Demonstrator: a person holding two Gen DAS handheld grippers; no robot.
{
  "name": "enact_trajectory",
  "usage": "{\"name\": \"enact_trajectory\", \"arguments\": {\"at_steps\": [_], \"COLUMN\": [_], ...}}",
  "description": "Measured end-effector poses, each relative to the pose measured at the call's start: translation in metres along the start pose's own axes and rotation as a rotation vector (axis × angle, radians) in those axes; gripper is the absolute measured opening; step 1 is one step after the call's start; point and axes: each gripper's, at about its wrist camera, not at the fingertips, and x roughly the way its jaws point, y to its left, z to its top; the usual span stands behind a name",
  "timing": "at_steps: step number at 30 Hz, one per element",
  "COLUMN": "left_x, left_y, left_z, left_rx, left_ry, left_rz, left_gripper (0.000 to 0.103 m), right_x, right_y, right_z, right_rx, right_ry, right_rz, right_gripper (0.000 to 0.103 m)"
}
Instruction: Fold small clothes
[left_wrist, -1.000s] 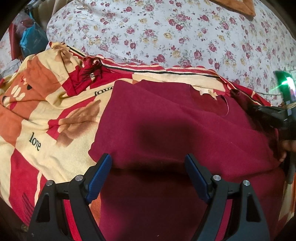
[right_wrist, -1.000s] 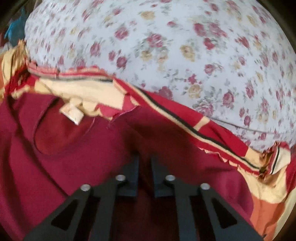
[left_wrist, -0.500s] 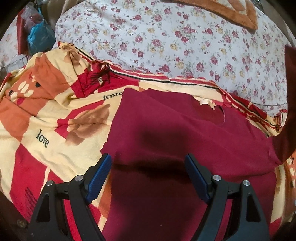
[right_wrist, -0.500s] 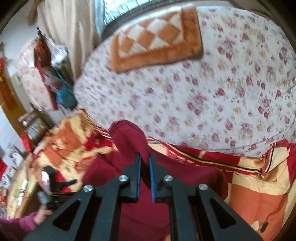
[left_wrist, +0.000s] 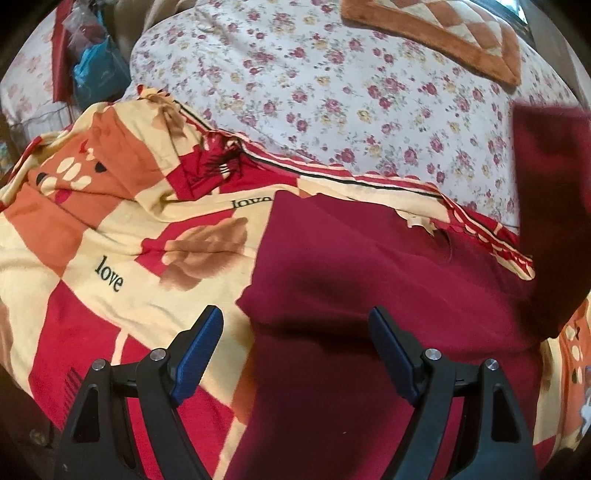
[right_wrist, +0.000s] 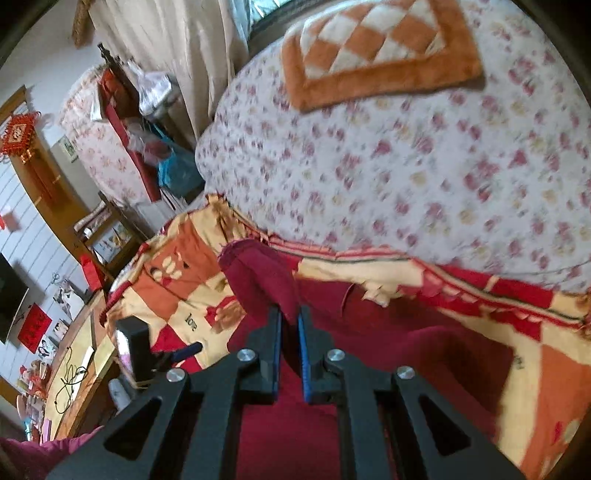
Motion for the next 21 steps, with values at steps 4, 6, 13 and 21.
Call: {"name": "enact_trajectory", "arguments": {"at_steps": [4, 6, 13, 21], "left_x": [0.002, 0.004, 0.01, 0.014], "left_y": [0.01, 0.016, 0.03, 0.013], "left_z": [0.0, 0.0, 0.0, 0.005], "left_rx": [-0.022, -0.036, -0.072, -0.046], "left_ry": [0.005, 0.009, 0.015, 0.006], "left_rz": [0.001, 0.005, 0.001, -0.057], "left_gripper": [0.063, 0.063, 0.063, 0.063], "right_x": [0.052, 0.076, 0.156, 0.089], "right_y": [0.012, 0.019, 0.029, 0.007], "right_z": [-0.013, -0.021, -0.075, -0.094], "right_rx": [-0.011, -0.013, -0.009, -0.03], "right_ry": [0.045, 0.064, 0.294, 0.225], "right_rz": [-0.043, -0.062, -0.043, -0.084], "right_gripper": [0.008, 0.008, 0.041, 0.06]}}
